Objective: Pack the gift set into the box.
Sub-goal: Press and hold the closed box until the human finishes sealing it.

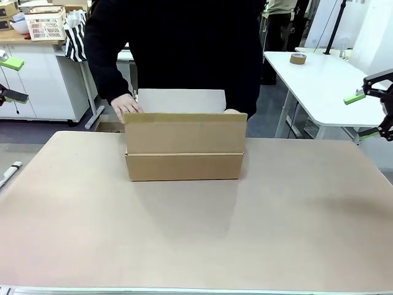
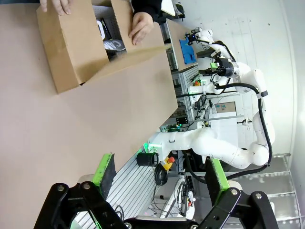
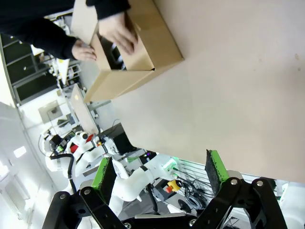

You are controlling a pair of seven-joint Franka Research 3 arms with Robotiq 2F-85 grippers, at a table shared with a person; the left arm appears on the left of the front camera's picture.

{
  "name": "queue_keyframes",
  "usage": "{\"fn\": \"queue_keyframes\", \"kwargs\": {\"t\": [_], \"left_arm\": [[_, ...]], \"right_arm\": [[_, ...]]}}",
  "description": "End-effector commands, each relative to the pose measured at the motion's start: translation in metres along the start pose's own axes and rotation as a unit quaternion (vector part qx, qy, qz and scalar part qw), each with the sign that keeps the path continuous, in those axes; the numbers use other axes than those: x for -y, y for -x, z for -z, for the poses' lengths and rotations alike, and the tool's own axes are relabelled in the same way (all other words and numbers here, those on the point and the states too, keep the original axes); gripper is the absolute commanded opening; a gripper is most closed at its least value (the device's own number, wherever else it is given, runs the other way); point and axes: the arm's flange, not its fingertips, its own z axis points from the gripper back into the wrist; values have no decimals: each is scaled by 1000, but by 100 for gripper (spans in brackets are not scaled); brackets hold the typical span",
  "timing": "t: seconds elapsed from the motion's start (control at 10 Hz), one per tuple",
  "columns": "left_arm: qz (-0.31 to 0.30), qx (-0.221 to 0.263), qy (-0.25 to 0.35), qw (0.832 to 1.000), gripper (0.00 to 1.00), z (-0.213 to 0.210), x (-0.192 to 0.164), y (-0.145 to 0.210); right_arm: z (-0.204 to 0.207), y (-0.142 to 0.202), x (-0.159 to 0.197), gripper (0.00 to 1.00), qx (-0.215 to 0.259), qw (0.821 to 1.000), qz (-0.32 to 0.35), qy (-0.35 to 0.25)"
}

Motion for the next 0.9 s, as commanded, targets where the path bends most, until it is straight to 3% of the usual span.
{"fn": "queue_keyframes", "kwargs": {"t": [0.0,0.8], "left_arm": [[5,10,8,1000,100,3,1,0],[5,10,8,1000,100,3,1,0]], "right_arm": [[-3,1,2,100,-3,1000,0,8],[-3,1,2,100,-3,1000,0,8]]}}
